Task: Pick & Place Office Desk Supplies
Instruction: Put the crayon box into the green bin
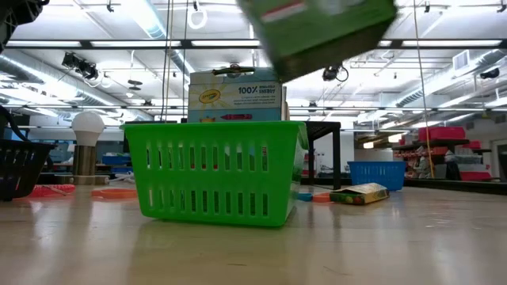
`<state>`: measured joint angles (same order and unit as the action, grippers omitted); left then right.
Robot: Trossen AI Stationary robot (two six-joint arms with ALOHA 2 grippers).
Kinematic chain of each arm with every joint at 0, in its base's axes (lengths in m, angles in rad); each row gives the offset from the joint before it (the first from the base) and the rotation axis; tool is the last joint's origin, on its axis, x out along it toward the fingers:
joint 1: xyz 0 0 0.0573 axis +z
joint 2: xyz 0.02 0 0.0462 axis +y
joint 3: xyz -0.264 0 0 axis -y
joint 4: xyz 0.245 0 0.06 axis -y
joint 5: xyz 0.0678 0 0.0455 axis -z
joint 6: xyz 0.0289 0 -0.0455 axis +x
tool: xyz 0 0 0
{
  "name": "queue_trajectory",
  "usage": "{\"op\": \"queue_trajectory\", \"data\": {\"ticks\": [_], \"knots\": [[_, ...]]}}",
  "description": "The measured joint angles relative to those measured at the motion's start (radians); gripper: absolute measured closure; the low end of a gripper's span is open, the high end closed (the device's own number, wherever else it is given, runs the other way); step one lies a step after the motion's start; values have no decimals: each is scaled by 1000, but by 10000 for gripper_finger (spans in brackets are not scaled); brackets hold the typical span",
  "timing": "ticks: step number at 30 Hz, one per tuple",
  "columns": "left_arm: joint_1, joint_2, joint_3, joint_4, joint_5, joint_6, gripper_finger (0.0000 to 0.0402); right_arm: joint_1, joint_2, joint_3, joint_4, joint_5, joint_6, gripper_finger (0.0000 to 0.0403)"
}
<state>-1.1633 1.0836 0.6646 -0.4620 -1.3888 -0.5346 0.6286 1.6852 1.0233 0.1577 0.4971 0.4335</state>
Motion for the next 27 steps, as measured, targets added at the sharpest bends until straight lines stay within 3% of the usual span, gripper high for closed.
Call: {"op": "queue_trajectory", "data": {"ticks": [12,19,27], "knots": [[0,0,0,1,-25,1,287,-61,198,-1,372,53,-271,314],[0,0,0,1,-25,0,287,-77,306,0,527,72,-290,314],[0,0,0,1,-21,-13,287,-55,344,2,524,173,-266,314]]}}
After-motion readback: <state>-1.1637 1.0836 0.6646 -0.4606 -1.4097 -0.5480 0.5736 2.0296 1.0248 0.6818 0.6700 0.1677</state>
